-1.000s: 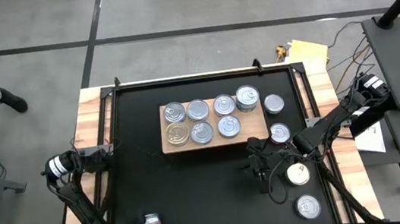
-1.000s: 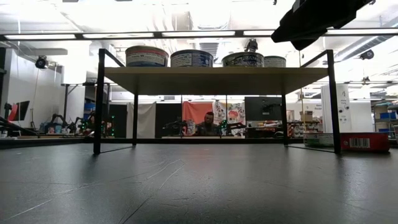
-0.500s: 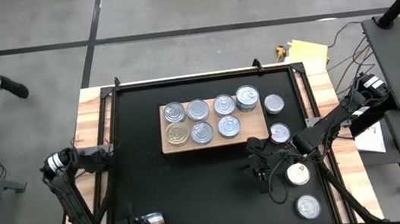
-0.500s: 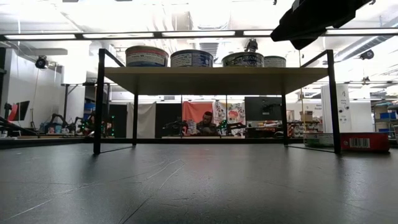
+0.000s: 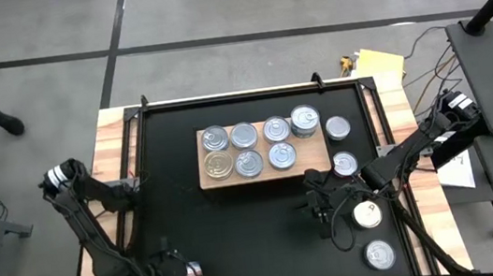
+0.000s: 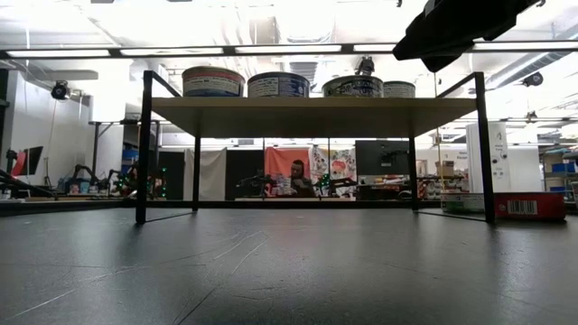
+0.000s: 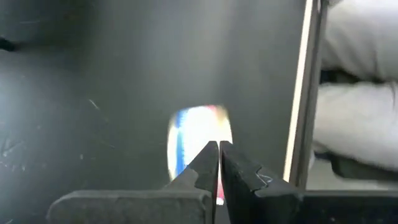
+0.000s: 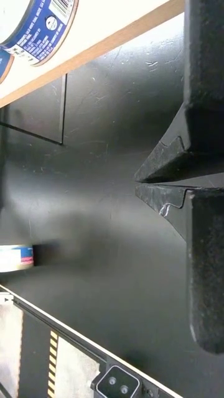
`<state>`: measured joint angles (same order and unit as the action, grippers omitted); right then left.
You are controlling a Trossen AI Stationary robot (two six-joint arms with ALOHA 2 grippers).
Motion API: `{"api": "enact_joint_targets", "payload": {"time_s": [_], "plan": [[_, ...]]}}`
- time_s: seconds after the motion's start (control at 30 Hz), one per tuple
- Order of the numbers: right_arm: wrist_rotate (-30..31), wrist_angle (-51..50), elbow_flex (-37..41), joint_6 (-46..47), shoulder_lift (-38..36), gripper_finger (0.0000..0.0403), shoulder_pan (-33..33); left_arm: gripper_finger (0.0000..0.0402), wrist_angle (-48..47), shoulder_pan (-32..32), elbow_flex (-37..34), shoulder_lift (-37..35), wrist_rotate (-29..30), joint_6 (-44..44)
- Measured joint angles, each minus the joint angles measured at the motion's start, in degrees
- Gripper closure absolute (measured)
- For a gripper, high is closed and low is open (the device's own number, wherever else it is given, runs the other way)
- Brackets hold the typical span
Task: Stack canned seafood by type on shelf
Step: Stack the blue tuna can on the blue tuna can
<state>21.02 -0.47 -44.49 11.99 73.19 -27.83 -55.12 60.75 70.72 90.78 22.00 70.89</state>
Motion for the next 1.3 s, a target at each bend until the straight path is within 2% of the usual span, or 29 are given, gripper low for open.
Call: {"api": "enact_joint_targets", "payload": {"time_s": [0.13, 0.23, 0.63, 0.77, 1.13, 1.3], "plan": [[0.0, 0.0, 0.0, 0.0, 0.0, 0.0394, 0.0, 0.0397, -1.3, -0.3, -1.8, -2.1, 0.5, 4.8], [0.0, 0.0, 0.0, -0.1, 0.0, 0.0394, 0.0, 0.0374, -0.8, -0.3, -2.1, -2.4, 0.0, 6.2], [0.0, 0.0, 0.0, -0.2, 0.0, 0.0394, 0.0, 0.0189, 0.8, -0.2, -2.2, 2.1, -1.1, 11.9], [0.0, 0.0, 0.0, -0.2, 0.0, 0.0394, 0.0, 0.0147, 0.9, 0.2, -1.1, 3.2, -1.1, 10.8], [0.0, 0.0, 0.0, -0.1, 0.0, 0.0394, 0.0, 0.0134, 0.2, 0.2, -1.5, 7.1, -1.2, 10.7], [0.0, 0.0, 0.0, -0.1, 0.0, 0.0394, 0.0, 0.0155, 0.9, 0.2, -1.5, 8.0, -1.2, 10.6]]}}
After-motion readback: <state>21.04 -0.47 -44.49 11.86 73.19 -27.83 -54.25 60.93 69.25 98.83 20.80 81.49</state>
